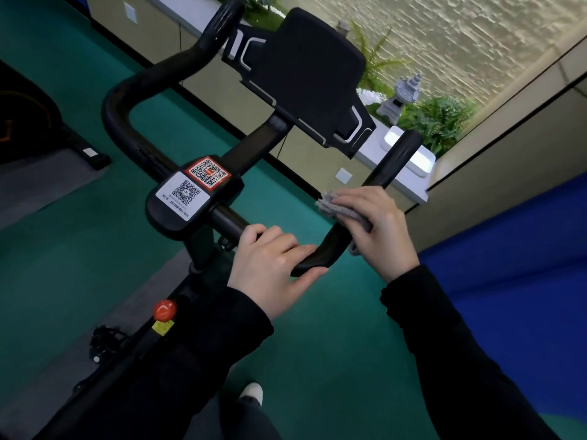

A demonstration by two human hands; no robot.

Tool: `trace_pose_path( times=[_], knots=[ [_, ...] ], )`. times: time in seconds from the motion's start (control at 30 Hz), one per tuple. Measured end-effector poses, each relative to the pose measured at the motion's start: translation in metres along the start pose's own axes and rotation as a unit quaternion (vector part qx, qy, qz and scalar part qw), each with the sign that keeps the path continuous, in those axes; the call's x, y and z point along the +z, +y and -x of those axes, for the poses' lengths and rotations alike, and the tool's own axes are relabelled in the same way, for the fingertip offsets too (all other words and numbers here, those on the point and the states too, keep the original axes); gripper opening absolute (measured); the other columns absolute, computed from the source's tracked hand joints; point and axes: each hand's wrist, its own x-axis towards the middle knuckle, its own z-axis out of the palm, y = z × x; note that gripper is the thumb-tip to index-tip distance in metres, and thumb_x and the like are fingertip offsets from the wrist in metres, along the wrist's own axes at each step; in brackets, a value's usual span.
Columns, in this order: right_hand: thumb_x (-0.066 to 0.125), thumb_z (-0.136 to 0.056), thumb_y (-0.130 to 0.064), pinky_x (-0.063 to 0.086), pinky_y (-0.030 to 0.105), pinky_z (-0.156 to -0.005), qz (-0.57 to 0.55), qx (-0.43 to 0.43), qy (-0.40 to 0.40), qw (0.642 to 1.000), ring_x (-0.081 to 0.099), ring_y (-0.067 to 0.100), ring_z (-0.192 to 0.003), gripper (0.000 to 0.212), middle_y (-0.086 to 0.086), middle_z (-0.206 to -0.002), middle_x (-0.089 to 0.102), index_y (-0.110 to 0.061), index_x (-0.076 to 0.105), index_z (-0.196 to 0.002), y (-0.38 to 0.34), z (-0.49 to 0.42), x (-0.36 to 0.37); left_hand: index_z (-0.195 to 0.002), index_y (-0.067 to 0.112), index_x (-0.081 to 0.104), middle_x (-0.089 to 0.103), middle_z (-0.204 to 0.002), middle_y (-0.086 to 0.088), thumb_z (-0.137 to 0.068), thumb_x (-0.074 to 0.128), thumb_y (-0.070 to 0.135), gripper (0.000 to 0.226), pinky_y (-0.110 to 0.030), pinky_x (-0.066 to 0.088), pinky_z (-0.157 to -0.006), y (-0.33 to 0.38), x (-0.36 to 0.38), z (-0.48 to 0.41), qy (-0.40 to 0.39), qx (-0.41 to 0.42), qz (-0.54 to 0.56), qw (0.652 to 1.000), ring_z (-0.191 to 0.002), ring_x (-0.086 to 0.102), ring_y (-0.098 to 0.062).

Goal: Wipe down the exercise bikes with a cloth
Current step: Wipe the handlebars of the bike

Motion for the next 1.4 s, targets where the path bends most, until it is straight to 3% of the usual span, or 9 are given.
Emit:
trace_pose_path(
  times=[0.1, 0.2, 0.3, 0.5, 0.7, 0.9, 1.03, 1.23, 1.4],
  knots=[
    [0.064, -0.089, -0.019, 0.044, 0.047, -0.088, 0.044, -0.021, -0.018, 0.999, 0.055, 0.03, -0.107, 0.022, 0.007, -0.113, 0.064, -0.006, 0.07, -0.106, 0.006, 0.005, -0.002, -0.088, 0.025, 0.074, 0.062, -0.069, 0.009, -0.084, 0.057, 0.053, 0.032, -0.031, 0.033, -0.078, -0.001, 0.0, 0.0, -0.007, -0.002, 0.002, 1.0, -0.069, 0.058, -0.017],
    [0.063, -0.089, -0.019, 0.041, 0.032, -0.092, 0.064, -0.032, -0.036, 0.997, 0.053, 0.031, -0.104, 0.024, 0.01, -0.108, 0.061, -0.005, 0.07, -0.106, 0.006, 0.003, -0.006, -0.088, 0.026, 0.074, 0.063, -0.07, 0.009, -0.084, 0.057, 0.053, 0.033, -0.032, 0.033, -0.079, -0.001, 0.001, 0.001, -0.011, -0.004, 0.004, 1.0, -0.07, 0.058, -0.017],
    [0.065, -0.087, -0.014, 0.037, 0.023, -0.084, 0.052, -0.038, -0.079, 0.995, 0.054, 0.029, -0.095, 0.017, 0.009, -0.097, 0.064, -0.007, 0.072, -0.102, 0.002, -0.008, -0.01, -0.089, 0.026, 0.074, 0.064, -0.07, 0.009, -0.085, 0.054, 0.054, 0.035, -0.032, 0.033, -0.08, -0.001, 0.0, 0.001, -0.014, -0.004, 0.001, 1.0, -0.07, 0.058, -0.018],
    [0.067, -0.087, -0.013, 0.047, 0.034, -0.081, 0.05, -0.128, -0.279, 0.95, 0.059, 0.024, -0.089, 0.013, 0.007, -0.091, 0.069, -0.008, 0.073, -0.098, -0.002, -0.043, -0.016, -0.089, 0.026, 0.074, 0.062, -0.069, 0.008, -0.084, 0.056, 0.053, 0.033, -0.033, 0.034, -0.078, 0.002, -0.001, 0.001, -0.009, -0.009, 0.0, 1.0, -0.069, 0.058, -0.019],
    [0.064, -0.086, -0.008, 0.046, 0.034, -0.086, 0.096, -0.15, -0.322, 0.93, 0.061, 0.027, -0.095, 0.015, 0.008, -0.096, 0.07, -0.007, 0.072, -0.099, 0.005, -0.068, -0.016, -0.089, 0.027, 0.074, 0.062, -0.069, 0.009, -0.084, 0.054, 0.055, 0.034, -0.032, 0.034, -0.08, 0.004, -0.001, 0.001, -0.01, -0.022, 0.001, 1.0, -0.07, 0.058, -0.018],
    [0.066, -0.087, -0.016, 0.046, 0.028, -0.087, 0.062, -0.127, -0.434, 0.89, 0.064, 0.017, -0.094, 0.017, 0.005, -0.098, 0.072, -0.012, 0.072, -0.102, 0.0, -0.083, -0.01, -0.09, 0.026, 0.075, 0.062, -0.068, 0.009, -0.084, 0.054, 0.055, 0.036, -0.031, 0.034, -0.081, 0.006, -0.001, 0.001, -0.005, -0.03, 0.0, 1.0, -0.069, 0.057, -0.018],
    [0.064, -0.088, -0.015, 0.047, 0.027, -0.087, 0.096, -0.114, -0.444, 0.884, 0.064, 0.018, -0.098, 0.018, 0.006, -0.1, 0.072, -0.011, 0.071, -0.104, 0.009, -0.094, -0.009, -0.09, 0.027, 0.075, 0.063, -0.069, 0.01, -0.084, 0.059, 0.054, 0.031, -0.03, 0.032, -0.082, 0.007, -0.003, 0.001, -0.013, -0.034, 0.002, 0.999, -0.071, 0.058, -0.018],
    [0.066, -0.087, -0.016, 0.047, 0.023, -0.083, 0.062, -0.125, -0.478, 0.867, 0.064, 0.014, -0.091, 0.017, 0.004, -0.095, 0.073, -0.013, 0.071, -0.103, -0.001, -0.088, -0.003, -0.09, 0.028, 0.075, 0.063, -0.068, 0.01, -0.082, 0.06, 0.052, 0.03, -0.031, 0.032, -0.081, 0.01, -0.001, -0.001, -0.015, -0.042, 0.005, 0.999, -0.069, 0.057, -0.018],
    [0.063, -0.089, -0.018, 0.047, 0.026, -0.087, 0.137, -0.098, -0.511, 0.843, 0.061, 0.022, -0.101, 0.023, 0.01, -0.105, 0.069, -0.014, 0.069, -0.11, 0.001, -0.101, 0.002, -0.09, 0.029, 0.075, 0.063, -0.068, 0.01, -0.084, 0.054, 0.055, 0.034, -0.031, 0.033, -0.081, 0.01, -0.003, -0.001, -0.029, -0.049, 0.009, 0.998, -0.07, 0.057, -0.018]
  ],
)
